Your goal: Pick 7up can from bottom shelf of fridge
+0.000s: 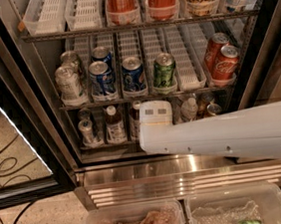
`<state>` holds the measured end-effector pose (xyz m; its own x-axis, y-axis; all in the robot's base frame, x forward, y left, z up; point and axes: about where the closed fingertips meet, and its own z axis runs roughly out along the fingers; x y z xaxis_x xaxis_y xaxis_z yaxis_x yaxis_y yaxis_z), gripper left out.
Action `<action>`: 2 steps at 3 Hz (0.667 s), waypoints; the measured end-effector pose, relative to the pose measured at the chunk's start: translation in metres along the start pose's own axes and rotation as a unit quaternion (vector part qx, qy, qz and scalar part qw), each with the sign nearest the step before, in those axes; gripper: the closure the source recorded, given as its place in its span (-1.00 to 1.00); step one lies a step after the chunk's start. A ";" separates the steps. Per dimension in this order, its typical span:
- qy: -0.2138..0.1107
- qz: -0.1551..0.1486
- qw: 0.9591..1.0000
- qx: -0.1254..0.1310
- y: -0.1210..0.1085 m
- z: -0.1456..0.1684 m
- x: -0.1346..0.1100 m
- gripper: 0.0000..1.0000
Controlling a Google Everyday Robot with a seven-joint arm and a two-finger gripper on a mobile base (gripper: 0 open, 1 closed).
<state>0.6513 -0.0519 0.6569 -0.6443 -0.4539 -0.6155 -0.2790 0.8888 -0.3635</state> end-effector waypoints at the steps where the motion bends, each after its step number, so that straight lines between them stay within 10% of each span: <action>1: -0.002 0.000 1.000 0.002 -0.004 -0.003 -0.001 1.00; 2: -0.013 -0.004 1.000 0.007 -0.005 -0.014 0.000 1.00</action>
Offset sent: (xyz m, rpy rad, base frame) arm -0.0184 -0.0038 0.0237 0.0000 -0.0584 0.0039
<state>0.6427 -0.0557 0.6692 -0.6236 -0.4630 -0.6298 -0.2744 0.8841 -0.3783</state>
